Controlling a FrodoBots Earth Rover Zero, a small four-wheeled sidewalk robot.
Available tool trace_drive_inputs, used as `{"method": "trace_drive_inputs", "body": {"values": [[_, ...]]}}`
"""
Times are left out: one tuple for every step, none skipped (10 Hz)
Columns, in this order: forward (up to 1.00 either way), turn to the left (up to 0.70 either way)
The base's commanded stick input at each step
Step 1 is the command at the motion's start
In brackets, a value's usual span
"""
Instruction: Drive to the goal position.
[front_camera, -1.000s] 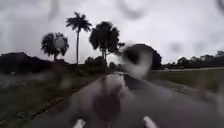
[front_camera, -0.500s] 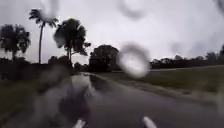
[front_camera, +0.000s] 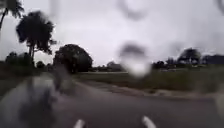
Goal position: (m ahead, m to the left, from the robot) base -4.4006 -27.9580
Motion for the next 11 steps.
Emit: {"method": "trace_drive_inputs", "body": {"values": [[0.0,-0.85],[0.0,-0.85],[0.0,-0.85],[0.0,-0.85],[0.0,-0.85],[0.0,-0.85],[0.0,-0.85],[0.0,-0.85],[0.0,-0.85],[0.0,-0.85],[0.0,-0.85]]}}
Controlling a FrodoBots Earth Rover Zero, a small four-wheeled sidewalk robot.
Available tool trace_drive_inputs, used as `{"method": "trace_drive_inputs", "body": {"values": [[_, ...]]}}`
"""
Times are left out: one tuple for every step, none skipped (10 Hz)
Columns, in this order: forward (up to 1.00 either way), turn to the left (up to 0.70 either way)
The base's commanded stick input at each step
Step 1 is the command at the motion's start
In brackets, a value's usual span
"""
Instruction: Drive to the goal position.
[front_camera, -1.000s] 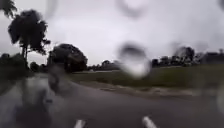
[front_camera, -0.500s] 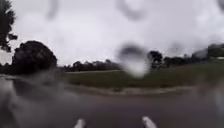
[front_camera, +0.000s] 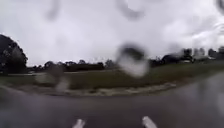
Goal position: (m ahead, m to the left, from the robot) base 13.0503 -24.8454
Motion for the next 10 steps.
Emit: {"method": "trace_drive_inputs", "body": {"values": [[0.0,-0.85],[0.0,-0.85],[0.0,-0.85],[0.0,-0.85],[0.0,-0.85],[0.0,-0.85],[0.0,-0.85],[0.0,-0.85],[0.0,-0.85],[0.0,-0.79]]}}
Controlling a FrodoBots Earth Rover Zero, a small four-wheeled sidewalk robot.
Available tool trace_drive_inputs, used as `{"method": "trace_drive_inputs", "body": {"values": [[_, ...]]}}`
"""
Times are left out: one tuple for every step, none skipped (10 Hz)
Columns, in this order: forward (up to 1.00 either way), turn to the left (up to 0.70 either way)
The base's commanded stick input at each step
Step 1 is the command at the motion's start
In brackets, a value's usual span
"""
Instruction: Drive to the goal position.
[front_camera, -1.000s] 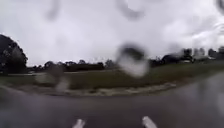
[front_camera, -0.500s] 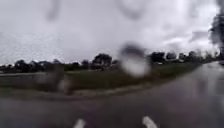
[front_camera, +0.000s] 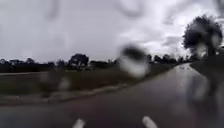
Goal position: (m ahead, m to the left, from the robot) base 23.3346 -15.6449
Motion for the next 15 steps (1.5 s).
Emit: {"method": "trace_drive_inputs", "body": {"values": [[0.0,-0.83],[0.0,-0.79],[0.0,-0.79],[0.0,-0.66],[0.0,-0.4],[0.0,0.0],[0.09,0.0],[0.53,0.0],[0.85,0.0],[0.85,0.0],[0.85,0.0],[0.85,0.0],[0.85,0.0],[0.85,0.0],[0.85,0.0]]}}
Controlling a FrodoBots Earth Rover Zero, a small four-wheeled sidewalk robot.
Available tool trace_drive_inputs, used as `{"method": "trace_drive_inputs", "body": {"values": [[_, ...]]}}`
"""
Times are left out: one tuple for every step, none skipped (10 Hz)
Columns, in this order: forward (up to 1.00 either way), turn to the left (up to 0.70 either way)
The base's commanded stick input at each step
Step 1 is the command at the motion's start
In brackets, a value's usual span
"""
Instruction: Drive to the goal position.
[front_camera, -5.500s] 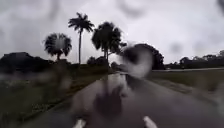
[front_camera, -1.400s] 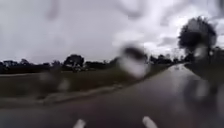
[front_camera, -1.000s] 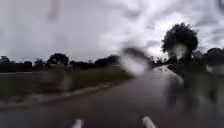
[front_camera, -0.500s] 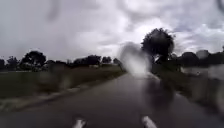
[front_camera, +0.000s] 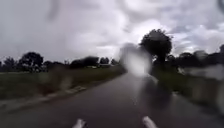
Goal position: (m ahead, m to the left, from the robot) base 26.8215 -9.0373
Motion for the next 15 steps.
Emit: {"method": "trace_drive_inputs", "body": {"values": [[0.85,0.0],[0.85,0.0],[0.85,0.0],[0.85,0.0],[0.85,0.0],[0.85,-0.02],[0.85,-0.2],[0.85,-0.32],[0.85,-0.34],[0.85,-0.34],[0.85,-0.27],[0.85,-0.09],[0.85,0.0],[0.85,0.0],[0.85,0.0]]}}
